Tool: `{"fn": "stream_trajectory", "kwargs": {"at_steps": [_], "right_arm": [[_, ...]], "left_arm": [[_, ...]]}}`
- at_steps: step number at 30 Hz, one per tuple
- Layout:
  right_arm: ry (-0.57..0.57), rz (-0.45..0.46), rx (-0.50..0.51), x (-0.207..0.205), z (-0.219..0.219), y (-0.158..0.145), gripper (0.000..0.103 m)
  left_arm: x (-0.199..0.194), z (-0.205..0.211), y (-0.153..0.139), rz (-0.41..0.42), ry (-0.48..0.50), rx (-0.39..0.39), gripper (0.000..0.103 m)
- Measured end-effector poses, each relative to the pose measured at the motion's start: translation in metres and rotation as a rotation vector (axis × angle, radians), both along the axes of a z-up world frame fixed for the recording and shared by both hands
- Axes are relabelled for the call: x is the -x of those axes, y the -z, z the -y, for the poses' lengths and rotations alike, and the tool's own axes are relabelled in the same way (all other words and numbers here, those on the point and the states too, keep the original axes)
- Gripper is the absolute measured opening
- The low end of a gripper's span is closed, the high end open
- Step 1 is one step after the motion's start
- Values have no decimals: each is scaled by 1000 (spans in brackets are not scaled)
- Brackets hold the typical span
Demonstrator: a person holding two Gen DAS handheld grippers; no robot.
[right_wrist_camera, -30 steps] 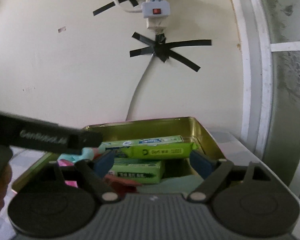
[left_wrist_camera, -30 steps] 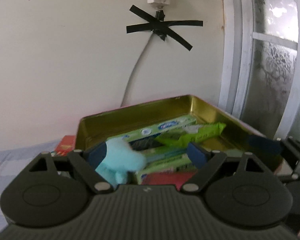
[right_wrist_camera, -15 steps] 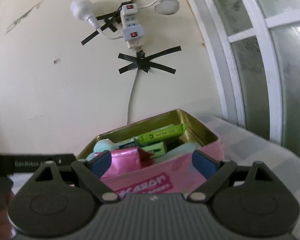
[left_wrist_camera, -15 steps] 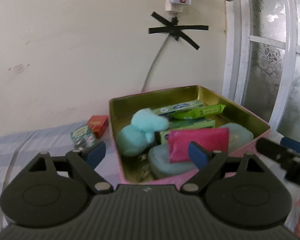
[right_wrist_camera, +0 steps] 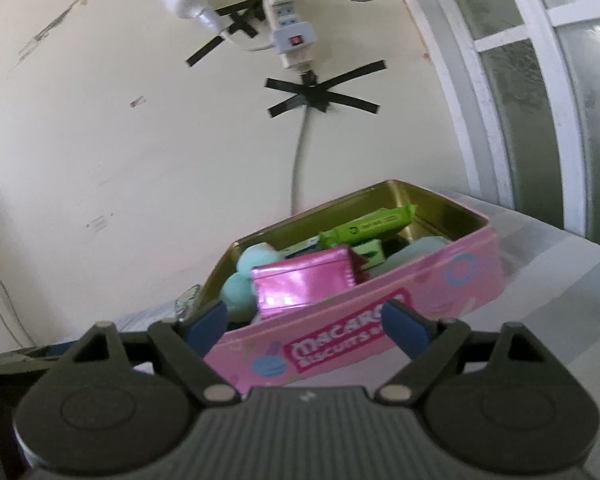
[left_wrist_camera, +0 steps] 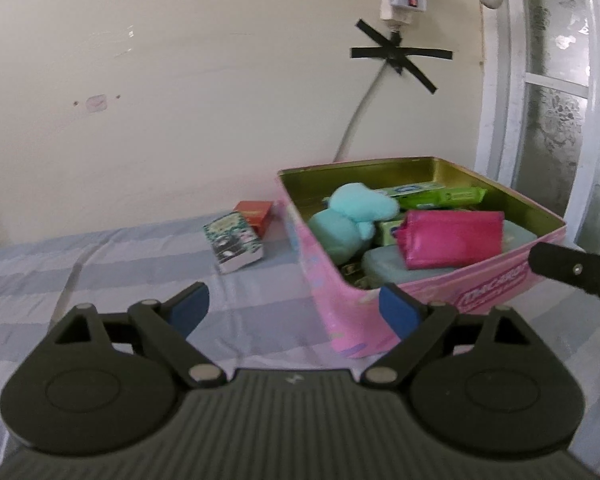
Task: Organize objects
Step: 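Move the right gripper to the green-white Virjoy tissue pack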
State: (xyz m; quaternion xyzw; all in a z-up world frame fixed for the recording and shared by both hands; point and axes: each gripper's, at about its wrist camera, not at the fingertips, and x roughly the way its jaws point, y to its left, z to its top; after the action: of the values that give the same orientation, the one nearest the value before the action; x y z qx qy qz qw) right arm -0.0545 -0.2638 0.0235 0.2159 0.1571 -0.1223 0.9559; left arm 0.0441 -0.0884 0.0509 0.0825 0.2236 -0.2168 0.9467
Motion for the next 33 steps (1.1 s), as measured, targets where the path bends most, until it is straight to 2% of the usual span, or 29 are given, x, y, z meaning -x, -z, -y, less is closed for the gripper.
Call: {"fn": "stream_trajectory", "kwargs": {"at_steps": [6, 11, 16, 20, 23, 25, 27, 30, 33], "right_arm": [[-56, -14, 66, -11, -29, -5, 80], [-110, -41, 108, -27, -54, -7, 68], [-211, -63, 145, -46, -86, -11, 59], [-324, -92, 214, -66, -122, -10, 54], [-390, -137, 266, -96, -147, -4, 52], [-413, -170, 292, -125, -159, -1, 51], [-422, -209, 315, -162, -169, 0, 50], [-383, -273, 397, -221, -181, 1, 50], [-327, -358, 465, -277, -184, 7, 50]], "left_arm": [[-20, -25, 12, -12, -64, -12, 94], [-45, -50, 23, -7, -136, -56, 94], [-76, -82, 36, -3, -217, -96, 94], [-102, -117, 51, -39, -302, -73, 94], [-112, -136, 58, -79, -351, -26, 94], [-118, -146, 58, -121, -367, 13, 94], [-120, -152, 57, -126, -387, 20, 94], [-121, -155, 57, -126, -406, 8, 94], [-127, -162, 58, -176, -409, 33, 94]]}}
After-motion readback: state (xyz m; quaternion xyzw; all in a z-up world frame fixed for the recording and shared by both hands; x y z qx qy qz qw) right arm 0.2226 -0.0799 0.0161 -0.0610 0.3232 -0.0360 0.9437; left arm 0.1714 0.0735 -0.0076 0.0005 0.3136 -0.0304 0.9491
